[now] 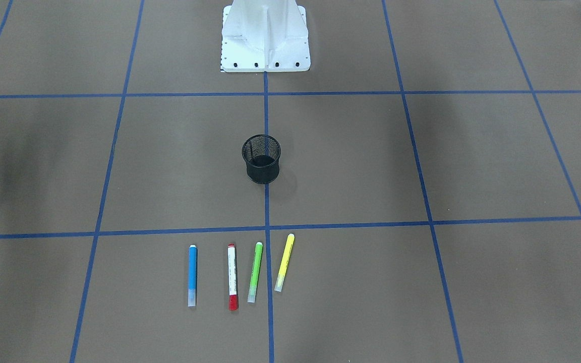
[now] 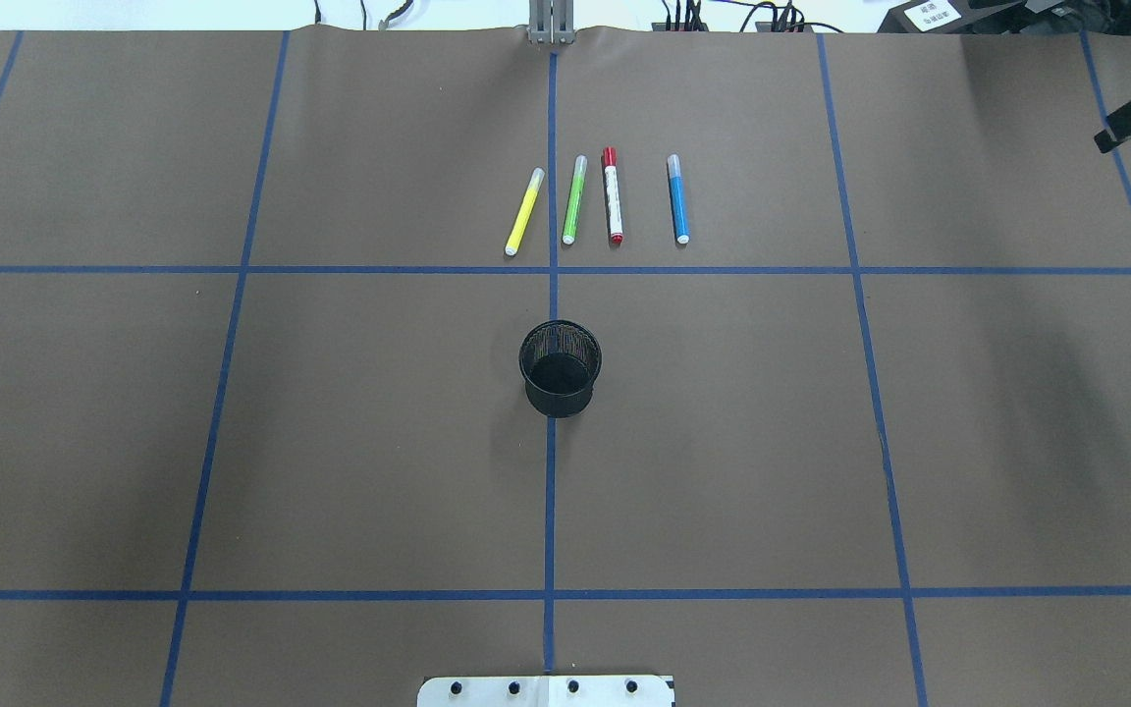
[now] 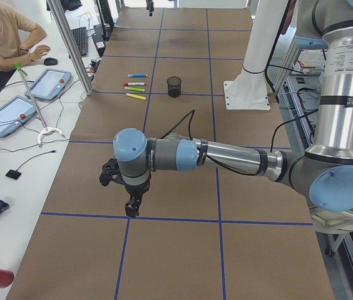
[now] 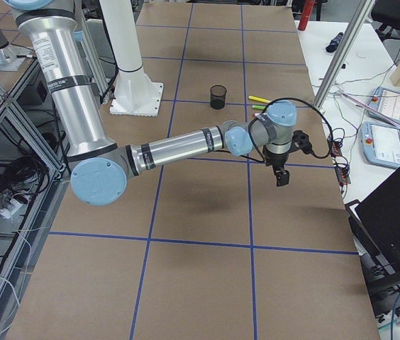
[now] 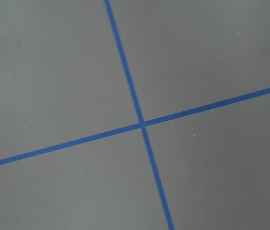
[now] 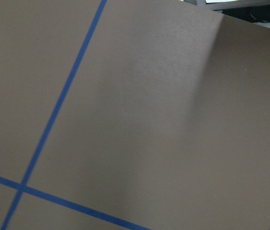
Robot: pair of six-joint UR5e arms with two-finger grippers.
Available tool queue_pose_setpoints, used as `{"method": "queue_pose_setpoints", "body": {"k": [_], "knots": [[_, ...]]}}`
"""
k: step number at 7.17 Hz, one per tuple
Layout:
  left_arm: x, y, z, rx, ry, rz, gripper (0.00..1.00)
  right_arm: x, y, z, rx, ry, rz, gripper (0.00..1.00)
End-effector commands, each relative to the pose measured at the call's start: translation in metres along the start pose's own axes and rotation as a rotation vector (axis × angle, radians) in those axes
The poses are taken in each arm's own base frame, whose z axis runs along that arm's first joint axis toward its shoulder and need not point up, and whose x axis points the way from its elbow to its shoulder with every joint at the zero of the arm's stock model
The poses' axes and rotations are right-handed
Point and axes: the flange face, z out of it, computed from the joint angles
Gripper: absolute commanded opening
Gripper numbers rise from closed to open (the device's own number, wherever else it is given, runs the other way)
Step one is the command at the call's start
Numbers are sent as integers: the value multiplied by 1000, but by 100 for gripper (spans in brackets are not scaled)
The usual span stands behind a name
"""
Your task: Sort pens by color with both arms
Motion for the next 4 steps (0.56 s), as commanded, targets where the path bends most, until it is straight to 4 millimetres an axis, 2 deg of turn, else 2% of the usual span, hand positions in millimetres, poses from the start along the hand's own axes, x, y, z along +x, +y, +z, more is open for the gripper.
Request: {"method": "queue_pose_setpoints", "body": {"k": [1, 3, 4], "knots": [[-16, 35, 14, 11, 0, -229, 99, 65, 70, 11, -52, 22, -28, 100], [-16, 50, 19, 39, -3, -226, 99, 96, 107, 8, -84, 12, 53, 100], [-15, 50, 21, 32, -2, -225, 99, 111, 113, -7, -84, 13, 105, 100]]}}
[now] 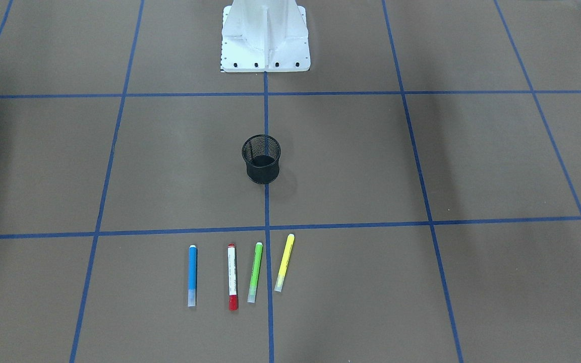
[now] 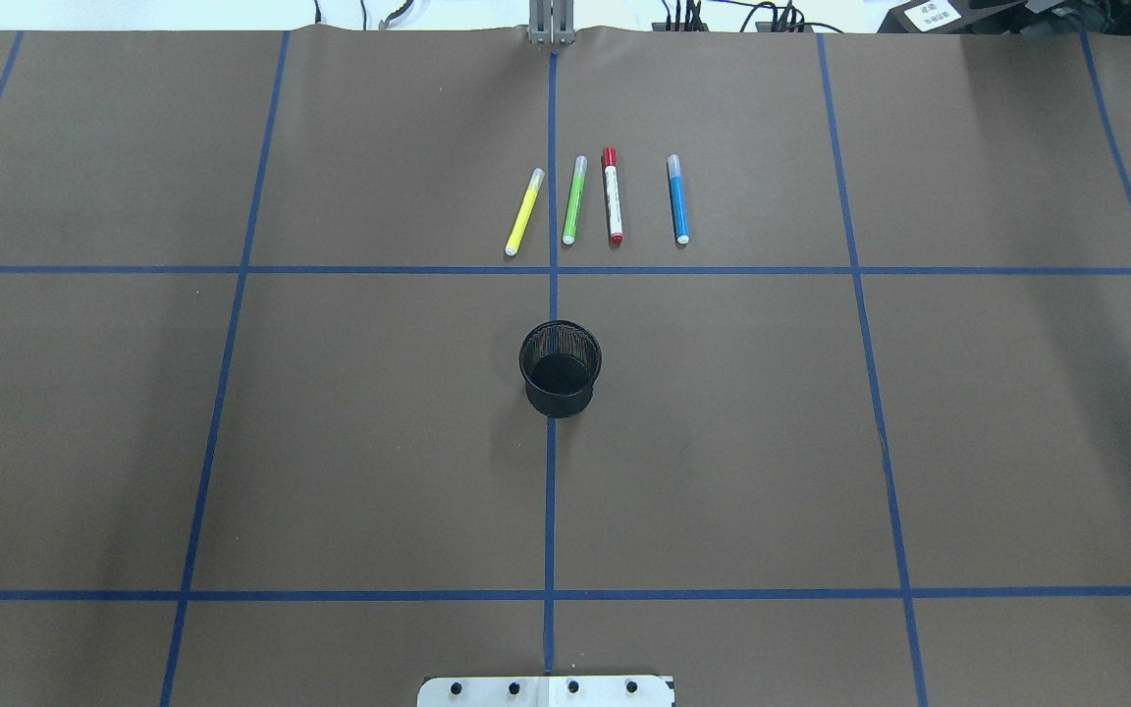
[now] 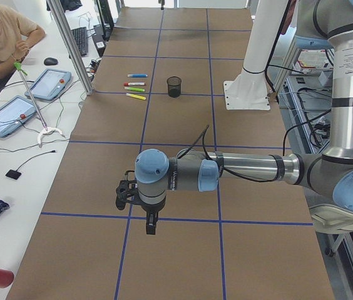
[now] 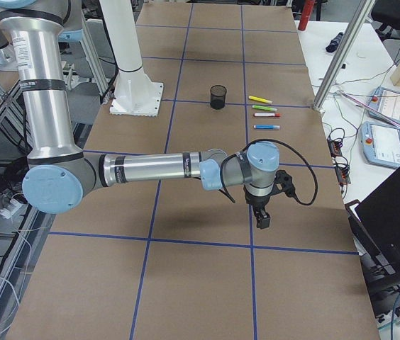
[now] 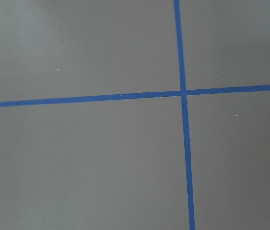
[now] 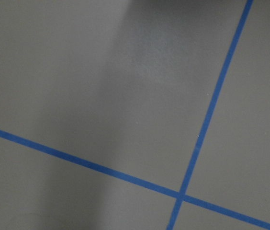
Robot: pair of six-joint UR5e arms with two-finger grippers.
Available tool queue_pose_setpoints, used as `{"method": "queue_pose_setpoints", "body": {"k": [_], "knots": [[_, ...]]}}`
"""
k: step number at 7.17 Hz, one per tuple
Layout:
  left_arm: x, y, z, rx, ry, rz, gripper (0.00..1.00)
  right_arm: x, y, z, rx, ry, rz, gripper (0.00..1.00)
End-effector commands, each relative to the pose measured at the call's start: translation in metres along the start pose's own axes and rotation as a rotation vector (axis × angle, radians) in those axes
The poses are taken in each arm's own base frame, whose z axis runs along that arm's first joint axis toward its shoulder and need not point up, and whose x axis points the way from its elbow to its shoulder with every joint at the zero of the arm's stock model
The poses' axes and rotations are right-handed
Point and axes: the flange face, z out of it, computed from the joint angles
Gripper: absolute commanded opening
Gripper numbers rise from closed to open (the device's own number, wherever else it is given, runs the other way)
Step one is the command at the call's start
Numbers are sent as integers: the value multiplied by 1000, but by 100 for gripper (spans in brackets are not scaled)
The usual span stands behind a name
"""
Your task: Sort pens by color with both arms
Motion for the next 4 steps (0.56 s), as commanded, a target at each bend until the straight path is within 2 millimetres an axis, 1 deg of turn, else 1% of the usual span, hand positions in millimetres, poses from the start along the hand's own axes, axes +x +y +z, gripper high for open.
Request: {"method": "queue_pose_setpoints", "body": {"k": [1, 2, 3, 4], "knots": [[4, 3, 1, 7, 31, 1, 99, 35, 24, -24, -19, -2, 117, 100], [9, 5, 3, 5, 111, -2, 99, 47, 33, -25, -34, -3, 133, 100], [5, 8, 6, -3, 99, -15, 99, 56, 38, -38, -40, -1, 176, 100], [4, 9, 4, -1, 92, -19, 99, 55, 38, -40, -57, 0, 206, 100]]}}
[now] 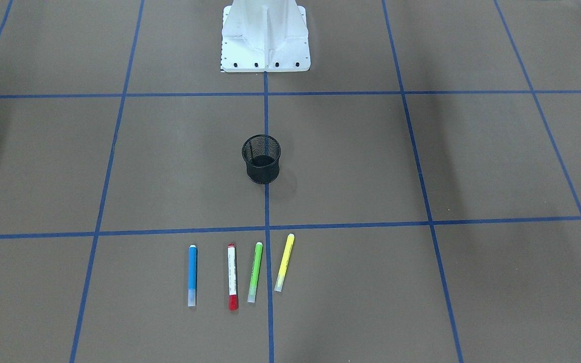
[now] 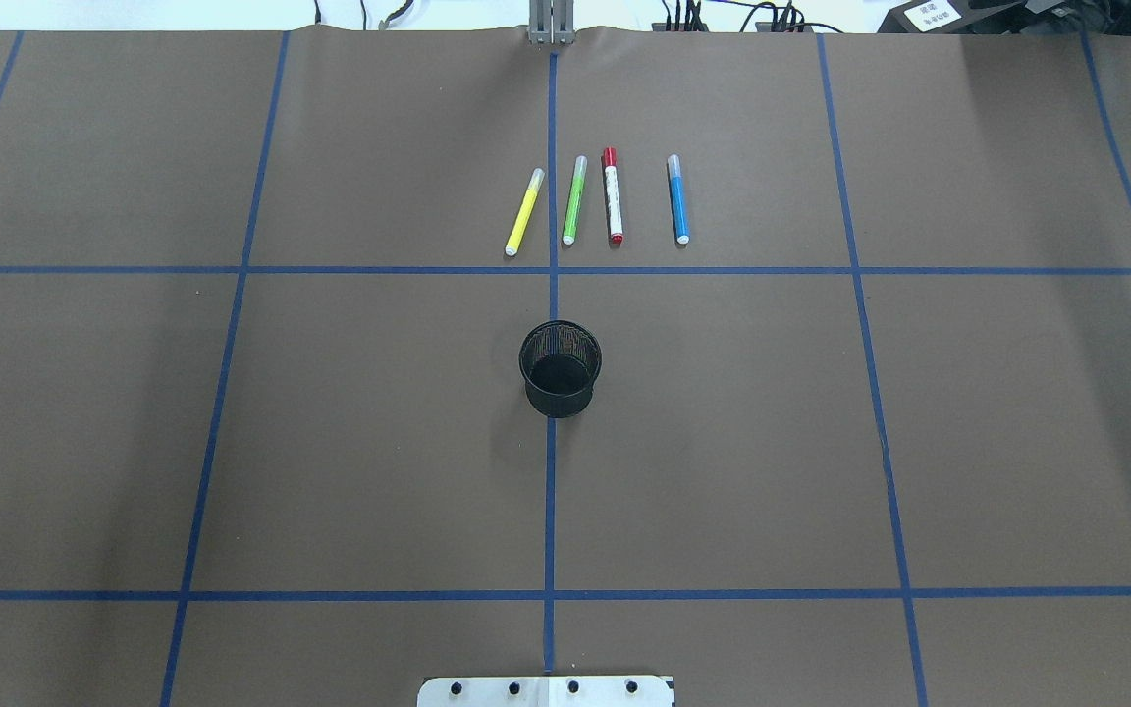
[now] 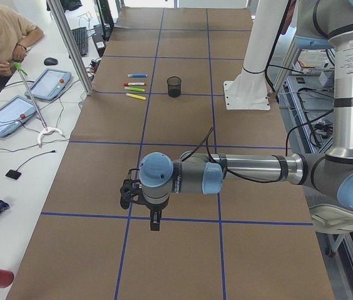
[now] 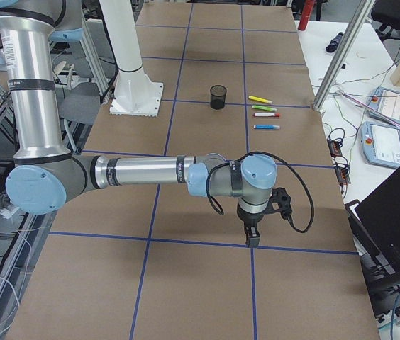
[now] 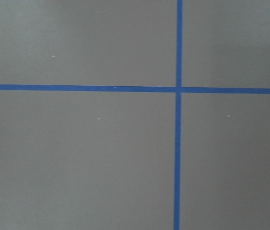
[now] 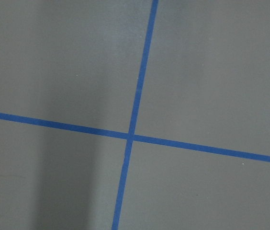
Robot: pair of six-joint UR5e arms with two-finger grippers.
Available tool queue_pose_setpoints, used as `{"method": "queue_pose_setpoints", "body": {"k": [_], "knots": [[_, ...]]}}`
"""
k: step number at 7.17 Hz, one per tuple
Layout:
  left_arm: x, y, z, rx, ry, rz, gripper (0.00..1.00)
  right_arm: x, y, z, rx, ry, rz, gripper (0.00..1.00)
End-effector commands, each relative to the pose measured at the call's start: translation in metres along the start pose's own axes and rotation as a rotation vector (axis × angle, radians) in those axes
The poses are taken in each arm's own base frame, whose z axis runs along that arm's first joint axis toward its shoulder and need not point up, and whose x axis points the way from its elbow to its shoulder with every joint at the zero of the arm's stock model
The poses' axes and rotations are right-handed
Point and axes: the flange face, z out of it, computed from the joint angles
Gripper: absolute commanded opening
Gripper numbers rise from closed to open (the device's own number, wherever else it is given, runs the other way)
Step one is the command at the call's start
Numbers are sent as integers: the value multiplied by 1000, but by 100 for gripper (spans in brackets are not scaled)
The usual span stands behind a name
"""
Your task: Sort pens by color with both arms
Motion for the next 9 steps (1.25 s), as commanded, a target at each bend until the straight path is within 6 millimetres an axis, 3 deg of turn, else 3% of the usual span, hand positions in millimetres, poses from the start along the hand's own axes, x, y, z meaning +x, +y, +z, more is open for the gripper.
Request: {"method": "queue_pose_setpoints", "body": {"k": [1, 3, 7, 9], "knots": [[2, 1, -1, -4, 21, -12, 99, 1, 5, -9, -8, 2, 73, 100], [15, -1, -10, 15, 35, 22, 99, -6, 4, 0, -22, -1, 109, 100], [19, -1, -16, 30, 33, 29, 99, -17, 1, 4, -29, -8, 94, 100], [21, 19, -17, 30, 33, 29, 99, -19, 1, 4, -27, -21, 93, 100]]}}
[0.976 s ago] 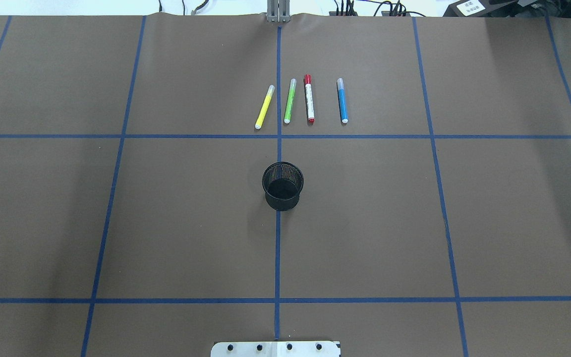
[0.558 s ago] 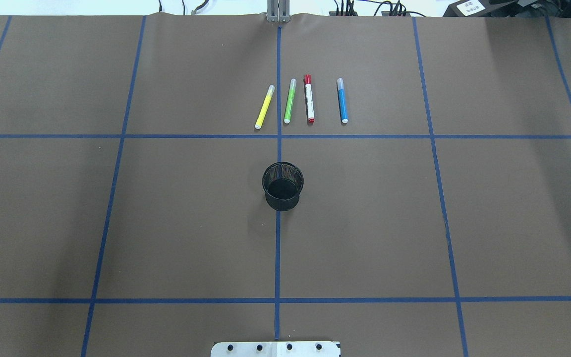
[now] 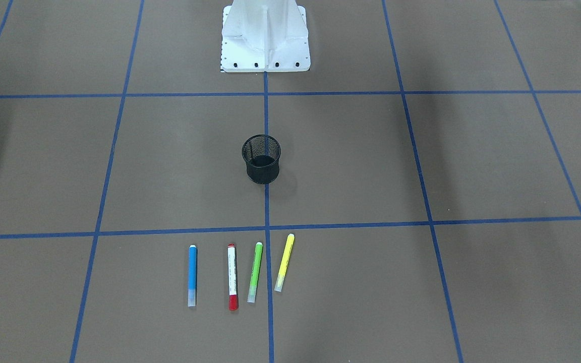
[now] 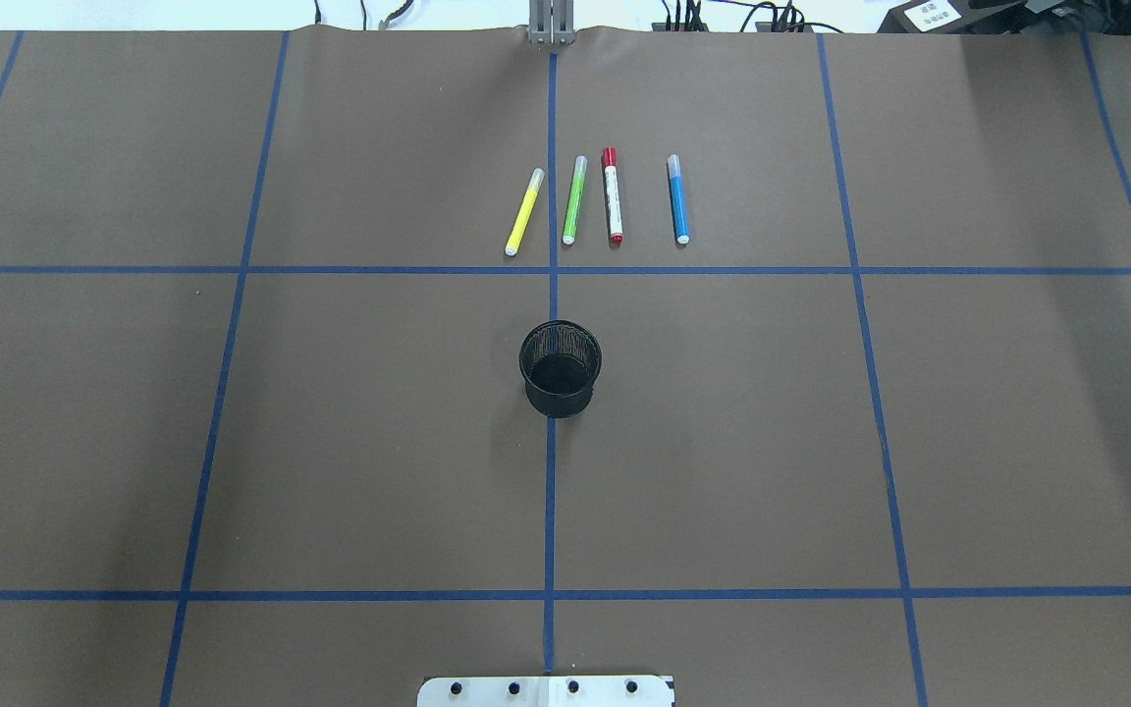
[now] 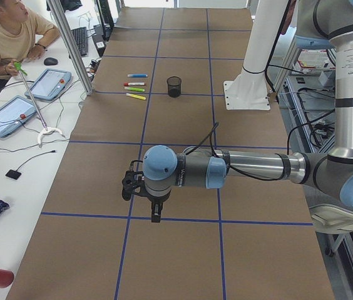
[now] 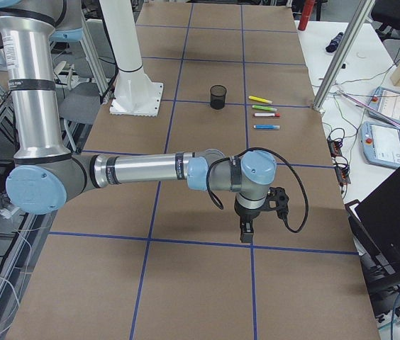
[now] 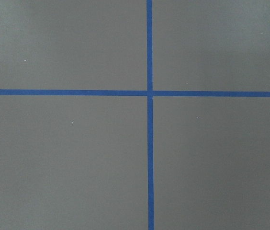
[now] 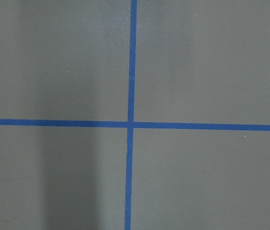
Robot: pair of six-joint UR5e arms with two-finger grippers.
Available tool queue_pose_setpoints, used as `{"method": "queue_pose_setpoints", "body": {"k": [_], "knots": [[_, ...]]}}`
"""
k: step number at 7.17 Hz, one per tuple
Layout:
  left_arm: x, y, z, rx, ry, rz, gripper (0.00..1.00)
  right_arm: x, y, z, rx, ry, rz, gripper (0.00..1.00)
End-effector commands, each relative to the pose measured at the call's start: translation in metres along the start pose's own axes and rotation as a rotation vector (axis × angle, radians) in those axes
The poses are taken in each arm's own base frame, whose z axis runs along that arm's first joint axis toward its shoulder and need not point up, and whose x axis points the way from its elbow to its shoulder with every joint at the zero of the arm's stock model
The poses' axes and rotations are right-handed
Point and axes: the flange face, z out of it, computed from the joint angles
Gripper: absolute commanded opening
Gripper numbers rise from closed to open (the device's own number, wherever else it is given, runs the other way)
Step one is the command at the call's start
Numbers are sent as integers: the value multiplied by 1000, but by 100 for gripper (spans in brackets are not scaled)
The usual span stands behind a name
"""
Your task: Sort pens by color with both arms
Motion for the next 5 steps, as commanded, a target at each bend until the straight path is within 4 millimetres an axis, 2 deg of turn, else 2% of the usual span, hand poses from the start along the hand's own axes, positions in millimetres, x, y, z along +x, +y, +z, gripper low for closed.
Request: {"method": "queue_pose_setpoints", "body": {"k": [1, 5], "knots": [[3, 10, -3, 4, -2, 5, 99, -1, 0, 1, -1, -9, -2, 100], [0, 10, -1, 0, -4, 2, 99, 3, 1, 5, -10, -9, 5, 100]]}}
